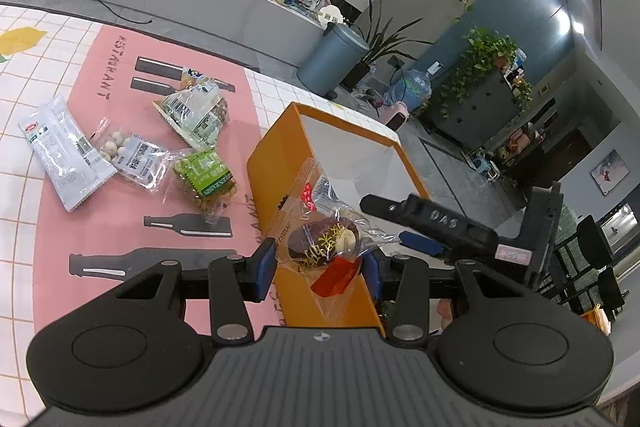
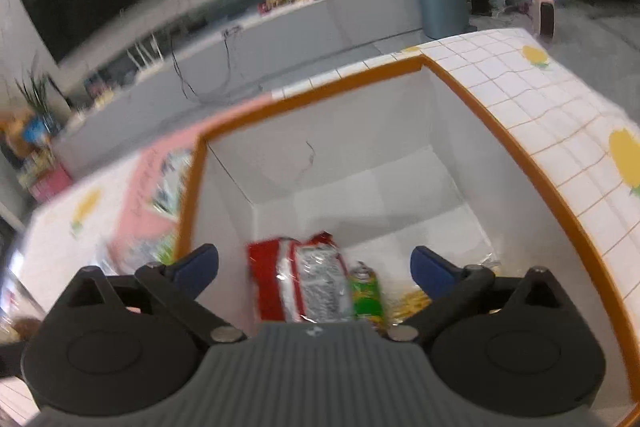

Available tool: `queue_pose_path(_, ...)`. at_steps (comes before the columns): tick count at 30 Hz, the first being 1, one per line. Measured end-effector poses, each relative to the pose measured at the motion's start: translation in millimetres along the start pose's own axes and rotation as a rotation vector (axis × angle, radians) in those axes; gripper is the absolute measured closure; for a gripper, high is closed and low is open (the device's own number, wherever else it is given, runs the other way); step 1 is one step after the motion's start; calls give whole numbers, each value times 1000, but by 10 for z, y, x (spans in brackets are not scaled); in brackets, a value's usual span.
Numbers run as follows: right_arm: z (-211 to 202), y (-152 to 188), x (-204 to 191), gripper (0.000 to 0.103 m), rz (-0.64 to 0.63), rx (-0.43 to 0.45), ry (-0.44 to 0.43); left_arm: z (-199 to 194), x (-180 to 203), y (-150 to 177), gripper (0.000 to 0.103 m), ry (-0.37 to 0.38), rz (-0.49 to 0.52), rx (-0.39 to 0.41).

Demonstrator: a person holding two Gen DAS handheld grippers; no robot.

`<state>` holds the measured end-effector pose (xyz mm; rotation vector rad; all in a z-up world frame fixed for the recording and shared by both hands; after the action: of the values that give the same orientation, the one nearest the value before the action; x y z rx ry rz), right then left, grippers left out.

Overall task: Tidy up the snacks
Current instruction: 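Carry the green sausage into the orange box and open the right gripper, then lower the chocolate pastry pack into the orange box and open the left gripper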

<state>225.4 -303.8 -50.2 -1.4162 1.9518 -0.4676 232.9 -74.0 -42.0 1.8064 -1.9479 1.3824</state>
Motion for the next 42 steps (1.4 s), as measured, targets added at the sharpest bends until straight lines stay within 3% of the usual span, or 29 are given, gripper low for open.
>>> queue_pose_path(3, -182, -93, 40, 3, 63, 93, 30, -16, 51, 1, 53, 9, 4, 6)
queue_pose_path(5, -324, -147, 64, 3, 73, 131, 113, -20, 77, 9, 53, 13, 5, 7)
queue_pose_path(10, -424, -166, 25, 3, -97, 77, 222, -49, 144, 35, 53, 17, 17, 9)
queue_pose_path(13, -487, -185, 21, 3, -161, 76, 202, -71, 180, 47, 53, 20, 23, 14)
queue_pose_path(16, -626, -238, 39, 3, -107, 176, 131, -91, 233, 57, 53, 29, 30, 14)
queue_pose_path(18, -715, -251, 48, 3, -41, 237, 37, -91, 275, 80, 53, 29, 50, 9)
queue_pose_path(20, -742, -256, 47, 3, 11, 216, -30, -95, 311, 112, 53, 24, 55, 8)
queue_pose_path(23, -777, -282, 58, 3, 22, 177, -55, -106, 375, 153, 53, 15, 54, 8)
queue_pose_path(32, -1012, -328, 123, 3, -115, 260, 90, 65, 767, 186, 53, -1, 80, 6)
queue_pose_path(42, -1265, -344, 458, 3, -76, 293, 119, 655, 1122, 153, 53, -69, 144, -35)
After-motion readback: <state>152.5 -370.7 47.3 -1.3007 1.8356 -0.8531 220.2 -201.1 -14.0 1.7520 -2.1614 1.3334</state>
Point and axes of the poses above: each gripper's, at about its wrist camera, not at the fingertips, and z roughly the way its jaws point, x to its right, y to its underside, the point moved 10 cm from there along z, roughly the way its jaws point, and after that the axes turned 6 degrees about -z, right-handed, at the moved point
